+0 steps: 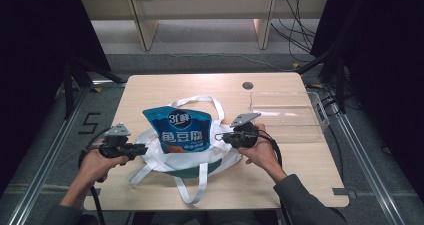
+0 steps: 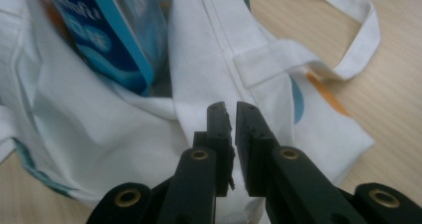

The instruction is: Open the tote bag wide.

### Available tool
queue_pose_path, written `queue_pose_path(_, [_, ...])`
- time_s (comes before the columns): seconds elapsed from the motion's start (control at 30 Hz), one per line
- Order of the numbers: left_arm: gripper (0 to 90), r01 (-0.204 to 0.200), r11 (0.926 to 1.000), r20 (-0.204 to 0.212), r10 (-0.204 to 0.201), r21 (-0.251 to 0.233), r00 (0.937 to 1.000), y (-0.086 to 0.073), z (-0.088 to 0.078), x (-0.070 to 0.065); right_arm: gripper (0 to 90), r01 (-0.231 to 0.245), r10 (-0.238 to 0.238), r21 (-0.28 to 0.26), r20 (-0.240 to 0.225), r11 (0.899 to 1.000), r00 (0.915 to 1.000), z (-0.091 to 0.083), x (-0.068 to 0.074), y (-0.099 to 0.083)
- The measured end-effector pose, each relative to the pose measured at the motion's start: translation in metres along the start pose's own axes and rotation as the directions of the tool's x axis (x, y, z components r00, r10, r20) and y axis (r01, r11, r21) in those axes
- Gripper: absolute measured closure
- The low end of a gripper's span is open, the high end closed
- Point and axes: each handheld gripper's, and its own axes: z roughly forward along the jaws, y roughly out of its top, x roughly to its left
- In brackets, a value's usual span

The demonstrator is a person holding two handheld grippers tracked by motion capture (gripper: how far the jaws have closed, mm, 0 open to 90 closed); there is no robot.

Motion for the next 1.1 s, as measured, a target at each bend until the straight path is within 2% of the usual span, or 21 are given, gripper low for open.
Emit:
queue_pose_path(0.17, [86.6, 0.004, 0.9974, 0.015, -0.005, 0.071, 0.9999, -0.005, 0.041, 0.003, 85.8, -0.002, 0.001, 0.054, 0.028, 0.999, 0.9996, 0.025, -0.001, -0.006])
queue_pose_path(0.2, [87.5, 0.015, 0.9919, 0.021, -0.018, 0.126, 0.9996, -0.010, 0.052, 0.004, 86.6, -0.004, 0.002, 0.065, 0.032, 0.998, 0.9995, 0.030, -0.003, -0.007])
queue_pose_path(0.27, [88.0, 0.026, 0.9870, 0.018, -0.029, 0.158, 0.9994, -0.012, 0.055, 0.003, 88.0, 0.014, -0.018, 0.089, 0.054, 0.996, 0.9984, 0.036, -0.008, -0.009])
queue_pose_path(0.3, [88.3, 0.032, 0.9864, 0.021, -0.036, 0.161, 0.9991, -0.014, 0.055, 0.003, 88.7, -0.018, 0.012, 0.107, 0.053, 0.994, 0.9985, 0.039, -0.008, -0.010])
queue_pose_path(0.33, [88.4, 0.032, 0.9864, 0.021, -0.036, 0.161, 0.9991, -0.014, 0.055, 0.003, 89.1, -0.009, 0.003, 0.118, 0.047, 0.993, 0.9989, 0.040, -0.011, -0.011])
queue_pose_path(0.37, [88.4, 0.028, 0.9869, 0.036, -0.034, 0.159, 0.9988, -0.015, 0.056, 0.003, 89.1, -0.009, 0.003, 0.118, 0.047, 0.993, 0.9989, 0.040, -0.011, -0.011])
queue_pose_path(0.4, [89.3, 0.000, 0.9802, 0.056, -0.012, 0.198, 0.9983, -0.016, 0.055, 0.005, 90.0, -0.033, 0.028, 0.113, 0.045, 0.993, 0.9986, 0.045, -0.012, -0.012])
queue_pose_path(0.43, [89.4, 0.075, 0.9863, 0.056, -0.084, 0.147, 0.9949, -0.018, 0.059, 0.000, 90.0, -0.027, 0.022, 0.119, 0.041, 0.993, 0.9989, 0.047, -0.013, -0.013])
queue_pose_path(0.47, [89.4, 0.010, 0.9807, 0.075, -0.026, 0.195, 0.9968, -0.017, 0.057, 0.005, 90.0, -0.027, 0.022, 0.119, 0.041, 0.993, 0.9989, 0.047, -0.013, -0.013])
queue_pose_path(0.5, [89.4, 0.010, 0.9787, 0.076, -0.026, 0.205, 0.9968, -0.017, 0.056, 0.005, 90.0, -0.092, 0.088, 0.151, 0.033, 0.984, 0.9956, 0.048, -0.012, -0.012])
queue_pose_path(0.6, [89.5, 0.014, 0.9794, 0.090, -0.033, 0.201, 0.9954, -0.017, 0.056, 0.005, 90.0, -0.068, 0.065, 0.117, 0.030, 0.991, 0.9975, 0.053, -0.017, -0.013])
queue_pose_path(0.63, [89.5, 0.036, 0.9814, 0.092, -0.055, 0.189, 0.9942, -0.018, 0.058, 0.003, 90.0, -0.109, 0.107, 0.105, 0.023, 0.988, 0.9940, 0.055, -0.017, -0.012])
queue_pose_path(0.67, [89.5, 0.086, 0.9848, 0.083, -0.099, 0.151, 0.9916, -0.018, 0.061, -0.001, 90.0, -0.109, 0.107, 0.105, 0.023, 0.988, 0.9940, 0.055, -0.017, -0.012])
queue_pose_path(0.7, [89.5, 0.003, 0.9779, 0.090, -0.023, 0.209, 0.9956, -0.016, 0.057, 0.004, 90.0, -0.094, 0.091, 0.125, 0.025, 0.988, 0.9955, 0.054, -0.019, -0.011])
queue_pose_path(0.73, [89.5, 0.005, 0.9772, 0.092, -0.025, 0.212, 0.9955, -0.016, 0.057, 0.003, 90.0, -0.119, 0.116, 0.117, 0.030, 0.986, 0.9928, 0.056, -0.018, -0.010])
queue_pose_path(0.77, [89.5, 0.006, 0.9778, 0.093, -0.026, 0.209, 0.9954, -0.016, 0.057, 0.003, 90.0, -0.084, 0.081, 0.121, 0.034, 0.989, 0.9961, 0.057, -0.021, -0.009])
queue_pose_path(0.8, [89.5, 0.011, 0.9786, 0.096, -0.031, 0.206, 0.9949, -0.016, 0.058, 0.004, 90.0, -0.140, 0.136, 0.140, 0.033, 0.980, 0.9901, 0.057, -0.020, -0.005])
queue_pose_path(0.87, [89.5, 0.012, 0.9772, 0.100, -0.034, 0.212, 0.9945, -0.016, 0.059, 0.004, 90.0, -0.143, 0.142, 0.151, 0.021, 0.978, 0.9897, 0.056, -0.020, -0.004])
queue_pose_path(1.0, [89.5, 0.012, 0.9794, 0.081, -0.029, 0.202, 0.9963, -0.015, 0.059, 0.001, 90.0, -0.138, 0.135, 0.121, 0.036, 0.983, 0.9902, 0.058, -0.021, -0.005])
queue_pose_path(1.03, [89.5, 0.007, 0.9783, 0.078, -0.024, 0.207, 0.9967, -0.015, 0.059, 0.001, 90.0, -0.102, 0.097, 0.120, 0.046, 0.987, 0.9942, 0.057, -0.021, -0.005])
queue_pose_path(1.1, [89.5, 0.041, 0.9825, 0.071, -0.054, 0.182, 0.9960, -0.015, 0.061, -0.003, 89.2, -0.109, 0.104, 0.106, 0.048, 0.988, 0.9934, 0.058, -0.021, -0.006])
